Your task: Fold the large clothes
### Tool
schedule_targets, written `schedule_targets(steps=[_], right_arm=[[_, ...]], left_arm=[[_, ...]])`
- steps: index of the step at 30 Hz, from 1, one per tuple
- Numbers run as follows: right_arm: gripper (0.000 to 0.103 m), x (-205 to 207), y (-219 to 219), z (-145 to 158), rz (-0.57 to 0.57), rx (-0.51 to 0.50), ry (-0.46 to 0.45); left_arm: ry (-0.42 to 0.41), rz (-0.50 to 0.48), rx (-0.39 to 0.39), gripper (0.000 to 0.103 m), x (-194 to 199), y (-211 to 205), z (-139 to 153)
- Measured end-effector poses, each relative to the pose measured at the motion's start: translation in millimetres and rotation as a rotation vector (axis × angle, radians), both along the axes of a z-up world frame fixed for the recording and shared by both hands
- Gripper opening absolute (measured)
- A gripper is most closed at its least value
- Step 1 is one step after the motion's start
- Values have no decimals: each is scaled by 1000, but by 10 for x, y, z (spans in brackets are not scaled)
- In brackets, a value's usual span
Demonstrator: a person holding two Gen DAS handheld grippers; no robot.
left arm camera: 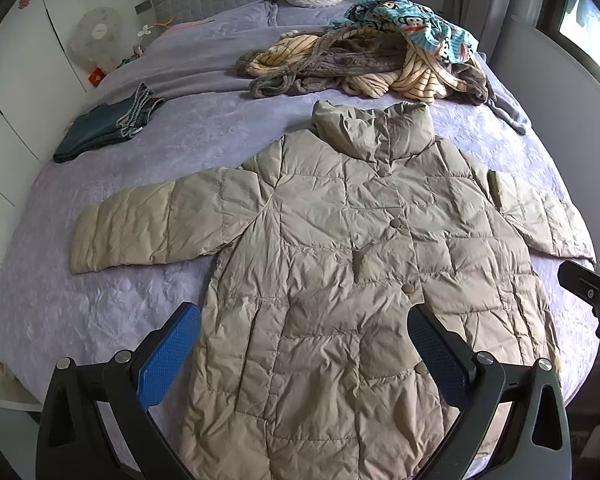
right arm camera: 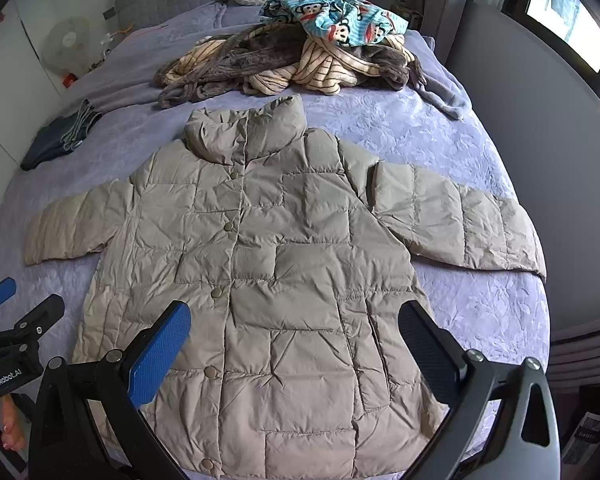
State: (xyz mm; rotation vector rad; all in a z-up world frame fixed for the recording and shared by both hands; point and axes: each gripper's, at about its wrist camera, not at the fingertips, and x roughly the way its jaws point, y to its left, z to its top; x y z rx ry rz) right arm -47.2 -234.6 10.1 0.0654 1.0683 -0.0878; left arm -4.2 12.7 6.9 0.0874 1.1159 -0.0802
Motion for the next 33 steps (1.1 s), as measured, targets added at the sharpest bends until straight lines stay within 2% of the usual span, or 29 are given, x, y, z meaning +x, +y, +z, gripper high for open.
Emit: schedule_targets(steps=[33], right_arm=[[103, 22, 1, 9, 3, -8, -2]], left_arm=[[3, 2, 5, 103, 2, -11, -5]])
